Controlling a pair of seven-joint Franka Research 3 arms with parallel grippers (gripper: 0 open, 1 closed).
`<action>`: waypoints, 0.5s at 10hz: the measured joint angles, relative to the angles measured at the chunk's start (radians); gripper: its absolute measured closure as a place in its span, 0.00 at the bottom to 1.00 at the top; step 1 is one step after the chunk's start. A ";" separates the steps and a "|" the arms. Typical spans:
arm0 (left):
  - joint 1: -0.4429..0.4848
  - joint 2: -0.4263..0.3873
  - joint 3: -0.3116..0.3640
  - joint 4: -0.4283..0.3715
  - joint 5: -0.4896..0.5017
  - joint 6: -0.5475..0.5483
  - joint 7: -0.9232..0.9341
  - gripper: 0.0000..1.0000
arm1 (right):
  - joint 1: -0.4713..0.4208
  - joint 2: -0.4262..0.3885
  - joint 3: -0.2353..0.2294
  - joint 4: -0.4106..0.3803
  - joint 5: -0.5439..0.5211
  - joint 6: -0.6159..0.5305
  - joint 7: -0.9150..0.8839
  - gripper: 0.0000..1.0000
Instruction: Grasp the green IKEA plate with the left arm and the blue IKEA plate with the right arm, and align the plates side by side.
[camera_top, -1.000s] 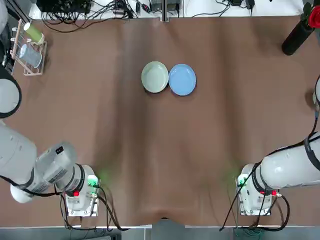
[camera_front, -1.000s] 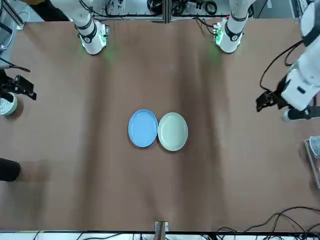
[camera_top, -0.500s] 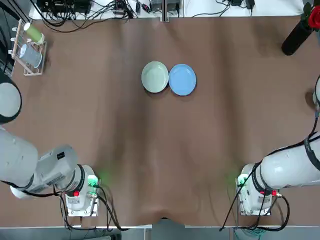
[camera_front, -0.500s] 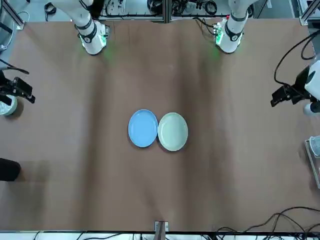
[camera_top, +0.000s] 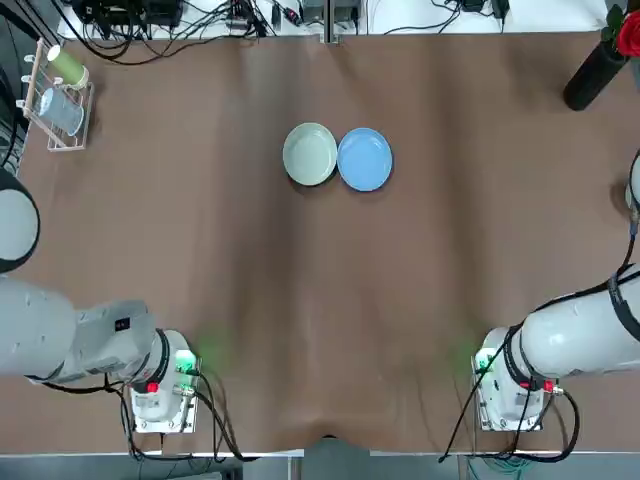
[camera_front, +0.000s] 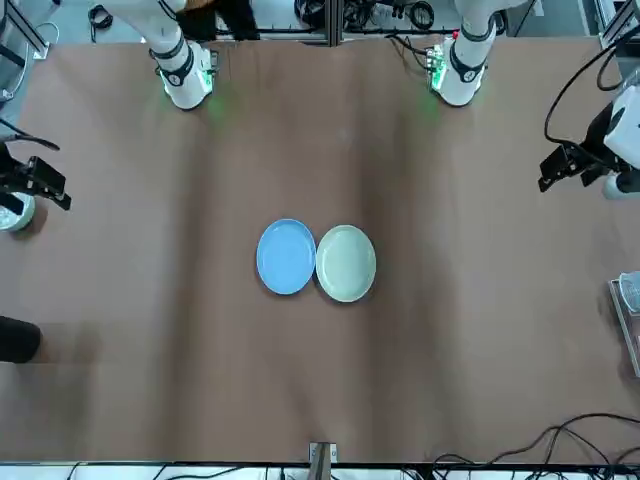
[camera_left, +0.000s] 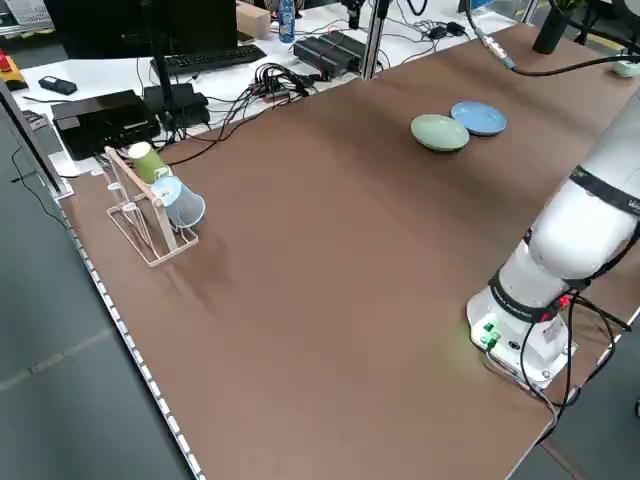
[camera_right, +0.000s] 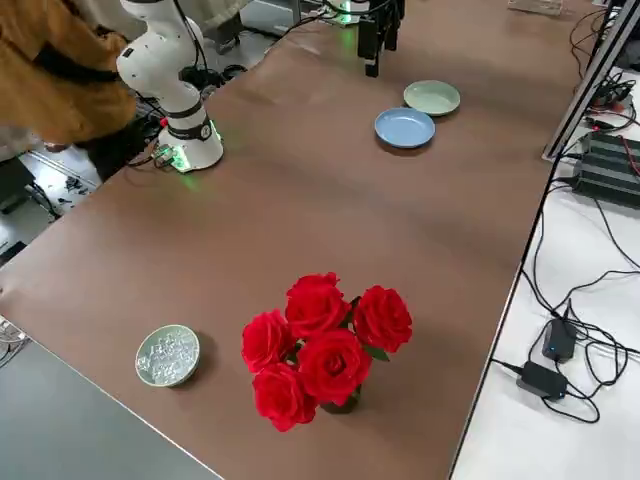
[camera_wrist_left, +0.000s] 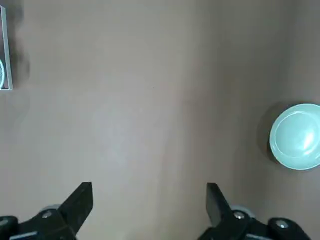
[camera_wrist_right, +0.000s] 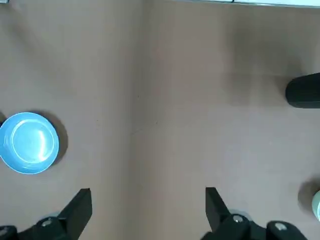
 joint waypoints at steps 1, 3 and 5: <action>0.000 0.014 0.005 0.025 0.000 -0.018 0.003 0.00 | 0.000 0.000 -0.001 0.000 0.000 0.000 0.000 0.00; -0.028 0.064 0.026 0.099 0.000 -0.050 0.017 0.00 | -0.001 0.000 -0.003 0.000 0.000 0.001 0.000 0.00; -0.171 0.078 0.156 0.114 0.000 -0.059 0.017 0.00 | -0.003 0.000 -0.005 0.000 -0.001 0.001 0.000 0.00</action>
